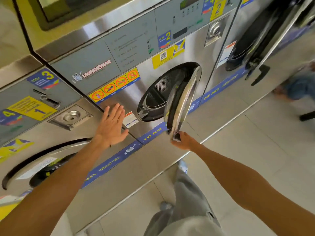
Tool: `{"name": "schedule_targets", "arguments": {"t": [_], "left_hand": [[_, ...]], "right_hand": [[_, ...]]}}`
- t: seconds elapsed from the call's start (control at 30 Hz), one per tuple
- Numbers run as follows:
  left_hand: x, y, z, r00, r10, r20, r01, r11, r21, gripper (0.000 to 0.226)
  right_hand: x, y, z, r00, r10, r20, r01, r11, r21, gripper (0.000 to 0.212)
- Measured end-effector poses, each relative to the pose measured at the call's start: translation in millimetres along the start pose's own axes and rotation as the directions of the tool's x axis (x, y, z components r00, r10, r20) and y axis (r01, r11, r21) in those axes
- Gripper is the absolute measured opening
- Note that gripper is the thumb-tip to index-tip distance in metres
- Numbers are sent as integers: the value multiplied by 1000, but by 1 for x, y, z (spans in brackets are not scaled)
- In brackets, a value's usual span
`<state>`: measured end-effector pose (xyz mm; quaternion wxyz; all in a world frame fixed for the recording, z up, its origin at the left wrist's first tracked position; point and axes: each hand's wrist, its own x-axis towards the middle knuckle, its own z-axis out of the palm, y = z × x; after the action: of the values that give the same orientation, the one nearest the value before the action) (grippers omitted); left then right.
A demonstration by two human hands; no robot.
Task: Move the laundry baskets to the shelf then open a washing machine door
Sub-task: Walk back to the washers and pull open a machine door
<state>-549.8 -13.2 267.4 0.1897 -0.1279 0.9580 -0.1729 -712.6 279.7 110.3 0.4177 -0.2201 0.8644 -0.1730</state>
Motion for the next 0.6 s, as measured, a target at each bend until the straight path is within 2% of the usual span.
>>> {"name": "schedule_targets", "arguments": {"t": [0.07,0.13,0.2,0.3,0.4,0.6], "left_hand": [[0,-1,-3,1000,18,21,-18,1000,-16,91],[1,-2,-7,999,44,27,-42,998,-49,89],[1,0,-14,997,68,28,-65,992,-107,82],[-5,2,-25,996,88,22,-79,965,-251,74],[-20,0,-30,995,85,46,-65,940,-334,73],[-69,12,-46,997,73,37,-51,909,-414,66]], "right_hand": [[-31,26,-15,999,27,-46,-31,996,-78,84],[-62,48,-30,991,-3,-132,-20,984,-176,69],[-88,68,-42,974,-18,-228,-27,981,-193,58],[-123,81,-60,929,55,-366,-70,997,-28,44],[-143,94,-81,871,118,-476,-68,990,121,43],[-135,123,-137,832,271,-484,-207,961,181,49]]}}
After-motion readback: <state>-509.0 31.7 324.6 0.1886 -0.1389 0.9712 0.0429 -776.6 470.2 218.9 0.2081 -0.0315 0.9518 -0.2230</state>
